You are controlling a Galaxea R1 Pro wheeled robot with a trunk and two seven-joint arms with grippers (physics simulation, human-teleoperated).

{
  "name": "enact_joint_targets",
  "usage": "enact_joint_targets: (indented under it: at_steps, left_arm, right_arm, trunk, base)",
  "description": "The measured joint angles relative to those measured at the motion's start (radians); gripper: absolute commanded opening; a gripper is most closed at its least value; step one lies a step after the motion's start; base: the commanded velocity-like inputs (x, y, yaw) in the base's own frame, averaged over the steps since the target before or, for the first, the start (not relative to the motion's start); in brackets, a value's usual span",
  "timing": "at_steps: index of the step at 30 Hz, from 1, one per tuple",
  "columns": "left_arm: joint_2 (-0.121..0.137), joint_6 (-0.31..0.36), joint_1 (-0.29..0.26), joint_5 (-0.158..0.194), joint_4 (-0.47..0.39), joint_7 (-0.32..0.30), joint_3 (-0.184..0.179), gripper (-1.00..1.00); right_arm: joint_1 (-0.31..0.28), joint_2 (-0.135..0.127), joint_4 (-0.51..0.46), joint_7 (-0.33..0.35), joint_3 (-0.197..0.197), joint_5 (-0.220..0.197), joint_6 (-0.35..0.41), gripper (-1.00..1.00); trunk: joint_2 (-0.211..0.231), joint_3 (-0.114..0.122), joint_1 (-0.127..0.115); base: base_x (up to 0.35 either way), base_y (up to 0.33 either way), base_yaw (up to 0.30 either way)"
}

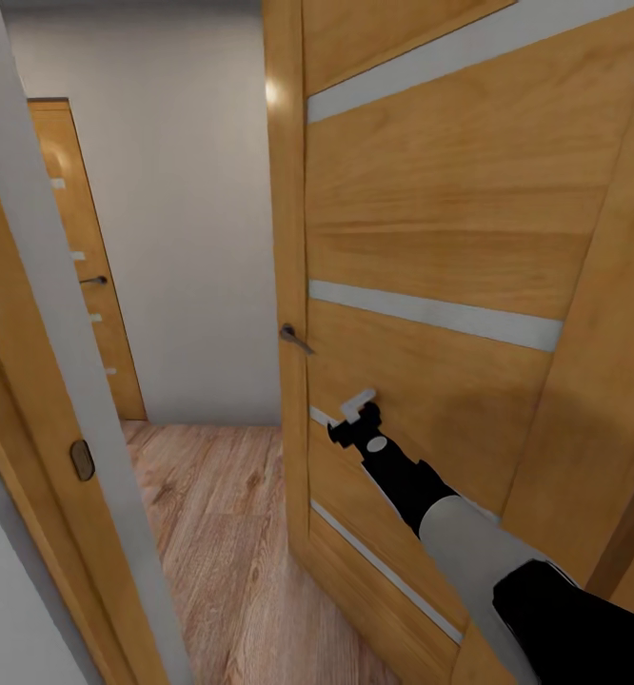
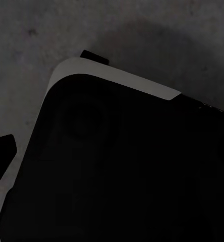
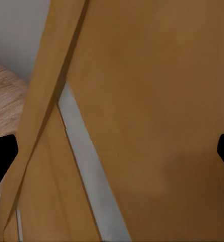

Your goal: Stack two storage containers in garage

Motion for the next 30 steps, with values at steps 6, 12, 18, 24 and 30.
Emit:
enact_joint_targets:
  at_steps: [6,12,18,24,30]
  left_arm:
    - [0.000,-0.002,0.000,0.000,0.000,0.000,0.000,1.00]
    - [0.001,-0.003,0.000,0.000,0.000,0.001,0.000,1.00]
    - [0.001,-0.003,0.000,0.000,0.001,0.001,0.000,1.00]
    - [0.001,-0.003,0.000,0.000,0.001,0.001,0.001,1.00]
    - [0.000,-0.003,0.000,0.000,0.001,0.002,0.001,1.00]
  right_arm:
    - [0.000,0.020,-0.009,-0.018,0.002,0.009,0.002,1.00]
    - [0.000,0.030,-0.009,-0.037,0.004,0.046,0.024,1.00]
    - [0.000,0.030,-0.010,-0.039,0.004,0.063,0.034,1.00]
    - [0.000,0.030,-0.011,-0.040,0.004,0.065,0.034,1.00]
    - [0.000,0.030,-0.018,-0.040,0.005,0.056,0.086,1.00]
  trunk:
    - [0.000,0.000,0.000]
    - [0.000,0.000,0.000]
    - [0.000,0.000,0.000]
    - [0.000,0.000,0.000]
    - [0.000,0.000,0.000]
  base:
    - [0.000,0.000,0.000]
    - [0.000,0.000,0.000]
    - [0.000,0.000,0.000]
    - [0.000,0.000,0.000]
    - [0.000,0.000,0.000]
